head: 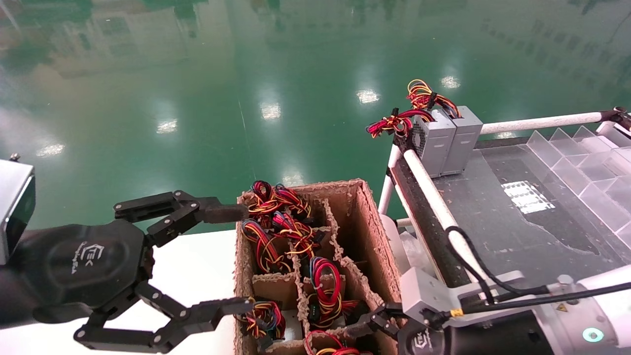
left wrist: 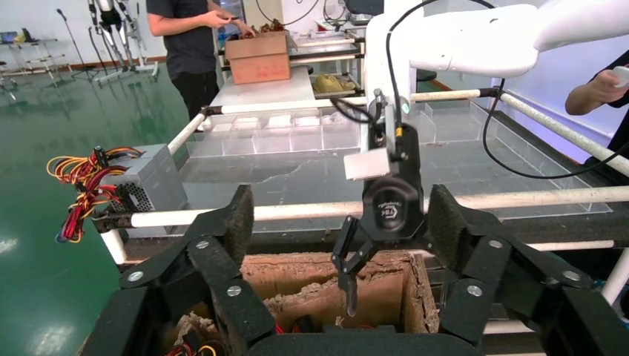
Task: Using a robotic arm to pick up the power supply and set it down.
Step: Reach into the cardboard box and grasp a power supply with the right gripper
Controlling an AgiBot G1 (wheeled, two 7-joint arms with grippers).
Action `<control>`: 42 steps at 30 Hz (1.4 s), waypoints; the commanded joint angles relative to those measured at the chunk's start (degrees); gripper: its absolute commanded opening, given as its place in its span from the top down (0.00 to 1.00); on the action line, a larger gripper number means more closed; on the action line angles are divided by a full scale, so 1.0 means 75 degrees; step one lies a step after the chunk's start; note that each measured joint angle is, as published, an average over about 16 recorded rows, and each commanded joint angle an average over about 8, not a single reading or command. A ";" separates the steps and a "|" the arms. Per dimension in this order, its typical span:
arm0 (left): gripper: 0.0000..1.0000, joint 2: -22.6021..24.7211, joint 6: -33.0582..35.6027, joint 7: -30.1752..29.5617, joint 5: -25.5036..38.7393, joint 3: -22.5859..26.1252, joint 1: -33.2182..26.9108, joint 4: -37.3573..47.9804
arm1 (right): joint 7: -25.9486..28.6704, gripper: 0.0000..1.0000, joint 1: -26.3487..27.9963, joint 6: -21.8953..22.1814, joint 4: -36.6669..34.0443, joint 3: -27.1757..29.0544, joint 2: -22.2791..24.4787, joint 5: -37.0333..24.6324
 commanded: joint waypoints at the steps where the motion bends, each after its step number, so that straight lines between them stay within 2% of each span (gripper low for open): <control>1: 0.00 0.0000 0.0000 0.0000 0.0000 0.0000 0.0000 0.0000 | -0.0049 0.00 0.0086 0.0021 -0.0188 -0.0192 -0.0085 -0.0016; 24: 0.00 -0.0002 -0.0002 0.0002 -0.0003 0.0005 -0.0001 0.0000 | -0.0485 0.00 0.0167 0.0041 -0.1852 -0.1113 -0.0817 0.0323; 27: 0.00 -0.0002 -0.0002 0.0003 -0.0004 0.0005 -0.0001 0.0000 | -0.0497 0.16 0.0196 0.0037 -0.2041 -0.1202 -0.0891 0.0405; 33: 0.00 -0.0003 -0.0003 0.0003 -0.0004 0.0007 -0.0002 0.0000 | -0.0579 0.63 0.0265 0.0036 -0.2395 -0.1372 -0.0969 0.0532; 37: 0.00 -0.0003 -0.0003 0.0004 -0.0005 0.0007 -0.0002 0.0000 | -0.0671 0.84 0.0300 0.0035 -0.2635 -0.1478 -0.1017 0.0605; 42: 0.00 -0.0003 -0.0003 0.0004 -0.0006 0.0008 -0.0002 0.0000 | -0.0849 1.00 0.0349 0.0069 -0.2913 -0.1596 -0.1066 0.0652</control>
